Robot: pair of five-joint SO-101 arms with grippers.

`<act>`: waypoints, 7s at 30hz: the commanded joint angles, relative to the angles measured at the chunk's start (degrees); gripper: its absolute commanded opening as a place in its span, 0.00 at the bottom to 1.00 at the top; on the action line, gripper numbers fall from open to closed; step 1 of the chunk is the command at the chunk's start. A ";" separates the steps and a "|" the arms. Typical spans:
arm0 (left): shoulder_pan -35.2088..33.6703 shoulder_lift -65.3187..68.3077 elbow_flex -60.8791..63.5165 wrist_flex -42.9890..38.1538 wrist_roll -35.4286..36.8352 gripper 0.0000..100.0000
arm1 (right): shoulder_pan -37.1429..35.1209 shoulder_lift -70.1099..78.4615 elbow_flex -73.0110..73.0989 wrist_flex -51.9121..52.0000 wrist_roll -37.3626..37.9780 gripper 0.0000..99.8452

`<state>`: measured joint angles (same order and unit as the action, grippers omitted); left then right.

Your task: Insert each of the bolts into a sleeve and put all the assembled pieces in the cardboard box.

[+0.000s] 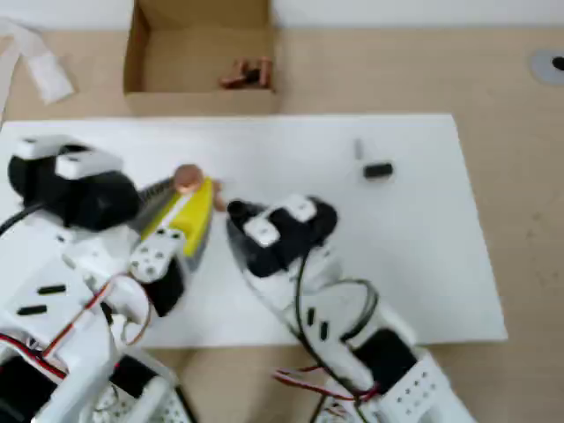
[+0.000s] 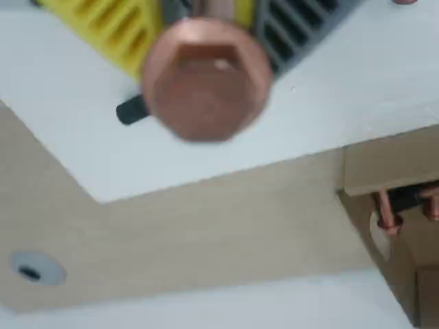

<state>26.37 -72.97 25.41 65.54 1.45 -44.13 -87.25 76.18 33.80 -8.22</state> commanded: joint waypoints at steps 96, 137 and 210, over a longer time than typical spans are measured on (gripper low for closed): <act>-0.88 0.04 14.15 -10.90 1.05 0.01 | -0.66 -1.27 -0.22 -1.32 -0.53 0.01; -0.53 0.04 9.67 5.19 1.32 0.16 | -0.66 -1.27 -0.22 -1.49 -0.35 0.01; -22.07 31.34 14.15 3.60 -8.53 0.08 | 23.60 163.38 -164.26 5.54 4.31 0.01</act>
<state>4.84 -41.58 39.91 69.76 -6.99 -19.96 76.88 -88.22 41.98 -4.79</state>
